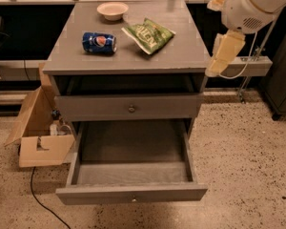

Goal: Place green jalapeno chip bag into middle drawer

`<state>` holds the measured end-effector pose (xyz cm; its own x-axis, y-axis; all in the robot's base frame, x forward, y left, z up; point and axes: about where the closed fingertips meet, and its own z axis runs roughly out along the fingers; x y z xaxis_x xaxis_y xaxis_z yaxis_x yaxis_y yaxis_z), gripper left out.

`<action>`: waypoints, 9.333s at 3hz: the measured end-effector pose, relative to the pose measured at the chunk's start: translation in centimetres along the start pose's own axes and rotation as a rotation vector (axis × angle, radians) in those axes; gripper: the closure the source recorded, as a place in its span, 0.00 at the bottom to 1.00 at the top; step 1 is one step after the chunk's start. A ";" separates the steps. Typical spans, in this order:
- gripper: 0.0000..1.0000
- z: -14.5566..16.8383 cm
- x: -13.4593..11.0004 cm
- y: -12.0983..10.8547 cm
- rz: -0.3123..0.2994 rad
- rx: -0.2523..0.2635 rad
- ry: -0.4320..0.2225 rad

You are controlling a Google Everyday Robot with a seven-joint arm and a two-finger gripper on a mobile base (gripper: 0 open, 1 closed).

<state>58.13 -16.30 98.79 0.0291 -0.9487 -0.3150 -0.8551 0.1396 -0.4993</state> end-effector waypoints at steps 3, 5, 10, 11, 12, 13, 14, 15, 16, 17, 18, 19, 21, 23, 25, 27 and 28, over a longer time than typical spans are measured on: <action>0.00 7.7 1.6 -2.2 -0.073 -0.003 -0.001; 0.00 14.1 2.0 -8.6 -0.106 0.121 0.025; 0.00 20.6 -1.4 -17.8 -0.244 0.242 -0.042; 0.00 21.3 -3.1 -19.1 -0.235 0.250 -0.131; 0.00 22.4 -4.6 -19.4 -0.223 0.222 -0.181; 0.00 23.7 -5.6 -19.1 -0.217 0.176 -0.189; 0.00 24.9 -6.6 -18.6 -0.220 0.137 -0.200; 0.00 26.0 -7.6 -18.3 -0.221 0.110 -0.220; 0.00 27.1 -8.2 -17.6 -0.224 0.076 -0.228; 0.00 27.9 -8.5 -17.0 -0.230 0.045 -0.228; 0.00 28.4 -8.8 -16.2 -0.240 0.012 -0.229; 0.26 28.7 -8.8 -15.7 -0.243 -0.014 -0.227; 0.73 28.8 -8.8 -15.5 -0.232 -0.028 -0.225; 1.00 25.1 -7.9 -17.8 -0.204 0.060 -0.245; 1.00 14.8 -3.2 -21.5 -0.082 0.242 -0.335; 1.00 13.0 -1.4 -20.0 -0.004 0.248 -0.382; 1.00 13.2 -1.6 -19.7 -0.007 0.234 -0.390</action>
Offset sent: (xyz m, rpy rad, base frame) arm 0.0411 0.0062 -0.0613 0.0136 0.0374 0.0469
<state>81.76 -13.73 98.44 0.2658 -0.7779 -0.5693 -0.7158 0.2363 -0.6571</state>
